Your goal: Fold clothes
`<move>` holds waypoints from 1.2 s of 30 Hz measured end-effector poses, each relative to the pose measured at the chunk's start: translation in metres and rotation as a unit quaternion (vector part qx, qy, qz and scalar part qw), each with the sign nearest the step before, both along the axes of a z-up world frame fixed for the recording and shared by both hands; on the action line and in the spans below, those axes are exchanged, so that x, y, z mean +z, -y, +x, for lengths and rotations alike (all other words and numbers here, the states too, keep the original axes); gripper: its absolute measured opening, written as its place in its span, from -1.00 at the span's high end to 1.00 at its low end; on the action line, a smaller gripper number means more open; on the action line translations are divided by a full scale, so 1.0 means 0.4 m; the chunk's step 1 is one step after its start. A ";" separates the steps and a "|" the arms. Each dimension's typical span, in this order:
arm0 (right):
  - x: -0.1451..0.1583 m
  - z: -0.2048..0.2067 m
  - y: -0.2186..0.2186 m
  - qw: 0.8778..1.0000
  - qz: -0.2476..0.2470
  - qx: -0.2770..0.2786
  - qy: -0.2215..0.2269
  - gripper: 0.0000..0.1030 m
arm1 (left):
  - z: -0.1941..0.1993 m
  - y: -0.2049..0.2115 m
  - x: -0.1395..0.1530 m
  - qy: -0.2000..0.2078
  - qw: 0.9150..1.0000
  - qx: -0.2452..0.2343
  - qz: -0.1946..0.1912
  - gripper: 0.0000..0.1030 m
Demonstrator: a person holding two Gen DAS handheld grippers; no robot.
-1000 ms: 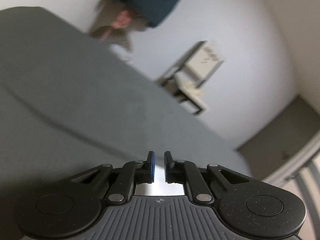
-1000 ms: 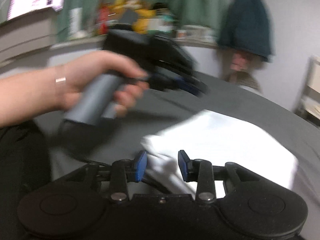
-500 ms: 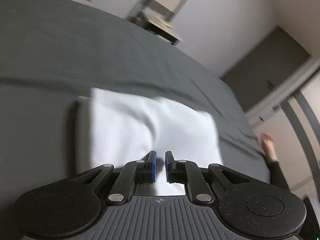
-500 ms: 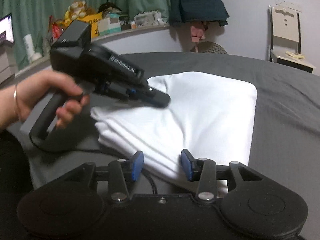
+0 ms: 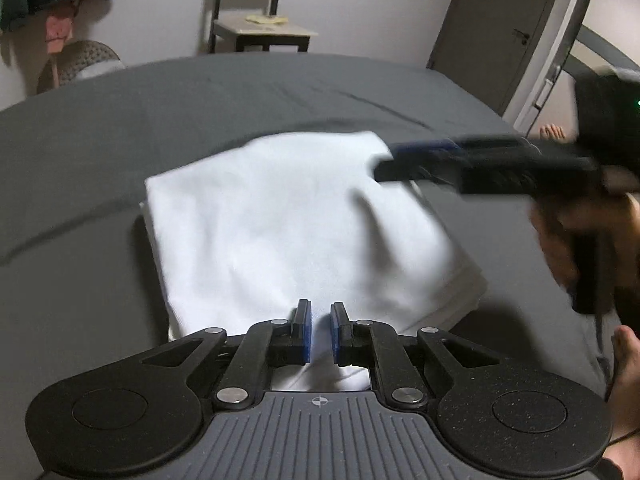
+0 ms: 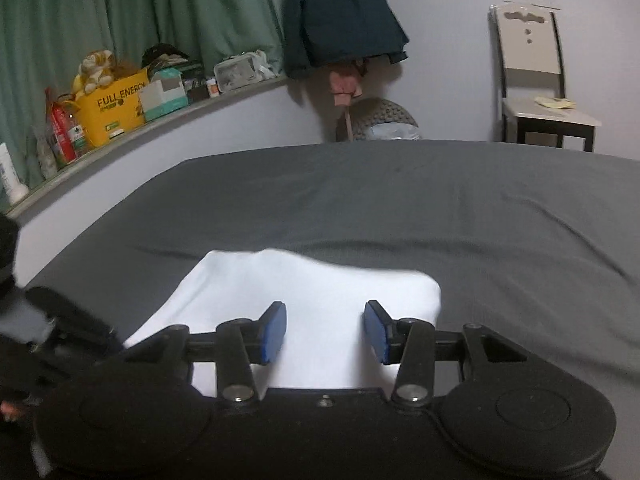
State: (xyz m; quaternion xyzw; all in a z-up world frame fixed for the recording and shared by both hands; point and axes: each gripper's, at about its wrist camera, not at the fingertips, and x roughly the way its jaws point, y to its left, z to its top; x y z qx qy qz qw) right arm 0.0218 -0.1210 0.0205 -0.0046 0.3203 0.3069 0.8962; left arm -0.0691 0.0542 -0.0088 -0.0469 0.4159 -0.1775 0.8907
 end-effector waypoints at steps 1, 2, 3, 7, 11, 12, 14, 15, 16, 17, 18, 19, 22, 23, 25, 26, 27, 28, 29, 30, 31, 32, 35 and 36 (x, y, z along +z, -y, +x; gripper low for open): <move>-0.015 0.011 -0.012 1.000 -0.013 0.002 -0.001 0.15 | 0.000 -0.013 0.001 -0.002 1.000 0.000 -0.010 0.80; -0.030 0.021 -0.021 1.000 -0.024 0.005 -0.002 0.15 | -0.002 -0.023 -0.002 -0.004 1.000 0.001 -0.018 0.80; -0.045 0.030 -0.030 0.999 -0.035 0.009 -0.003 0.14 | -0.004 -0.032 -0.004 -0.006 1.000 0.002 -0.026 0.80; -0.041 0.016 -0.047 0.998 -0.059 0.018 0.007 0.13 | 0.000 -0.041 0.000 -0.018 0.999 0.004 -0.048 0.80; 0.012 -0.008 -0.056 0.999 -0.033 0.020 0.029 0.13 | -0.008 -0.012 0.002 -0.004 1.000 -0.009 -0.018 0.80; 0.018 -0.004 -0.071 0.999 -0.036 0.024 0.033 0.13 | -0.010 -0.009 0.002 -0.002 1.000 -0.012 -0.012 0.80; 0.014 0.010 -0.108 0.997 -0.056 0.027 0.040 0.13 | -0.012 -0.009 0.005 -0.002 1.000 -0.014 -0.012 0.80; 0.003 0.019 -0.127 0.996 -0.070 0.027 0.041 0.13 | -0.013 -0.011 0.006 -0.002 1.000 -0.015 -0.014 0.80; -0.017 0.030 -0.143 0.995 -0.086 0.026 0.038 0.13 | -0.019 -0.018 0.006 -0.002 1.000 -0.015 -0.016 0.80; -0.036 0.042 -0.160 0.994 -0.103 0.025 0.034 0.12 | -0.021 -0.022 0.006 -0.001 1.000 -0.013 -0.019 0.80; -0.055 0.050 -0.174 0.992 -0.116 0.025 0.033 0.06 | -0.023 -0.026 0.006 -0.001 1.000 -0.011 -0.021 0.80; -0.070 0.052 -0.181 0.991 -0.124 0.029 0.041 0.03 | -0.024 -0.030 0.007 -0.002 1.000 -0.009 -0.025 0.80; -0.058 0.059 -0.191 0.991 -0.126 0.026 0.034 0.02 | -0.022 -0.039 0.011 -0.007 0.999 -0.005 -0.033 0.80; -0.041 0.058 -0.192 0.993 -0.115 0.019 0.029 0.03 | -0.020 -0.039 0.011 -0.009 0.999 -0.005 -0.034 0.80; -0.006 0.050 -0.198 0.996 -0.078 0.019 0.028 0.03 | -0.019 -0.034 0.011 -0.009 1.000 -0.007 -0.029 0.80; -0.001 0.045 -0.208 0.997 -0.069 0.028 0.026 0.03 | -0.018 -0.033 0.010 -0.009 1.000 -0.008 -0.028 0.80; -0.007 0.044 -0.224 0.997 -0.071 0.039 0.020 0.03 | -0.017 -0.031 0.009 -0.009 1.000 -0.009 -0.026 0.80; -0.014 0.042 -0.241 0.996 -0.072 0.050 0.014 0.03 | -0.016 -0.030 0.008 -0.009 1.000 -0.010 -0.025 0.80; -0.020 0.040 -0.257 0.995 -0.074 0.061 0.008 0.03 | -0.016 -0.031 0.007 -0.008 1.000 -0.010 -0.027 0.80; -0.031 0.040 -0.274 0.995 -0.077 0.069 0.001 0.02 | -0.017 -0.033 0.005 -0.008 1.000 -0.010 -0.029 0.80; -0.050 0.047 -0.291 0.994 -0.082 0.069 -0.007 0.00 | -0.018 -0.035 0.004 -0.007 0.999 -0.010 -0.031 0.80; -0.066 0.054 -0.300 0.994 -0.080 0.067 -0.013 -0.08 | -0.018 -0.035 0.003 -0.007 0.999 -0.010 -0.032 0.80; -0.082 0.062 -0.325 0.994 -0.083 0.065 -0.018 -0.12 | -0.017 -0.034 0.001 -0.007 0.999 -0.012 -0.034 0.80; -0.071 0.063 -0.329 0.995 -0.080 0.064 -0.020 -0.11 | -0.017 -0.033 0.001 -0.007 0.999 -0.013 -0.034 0.80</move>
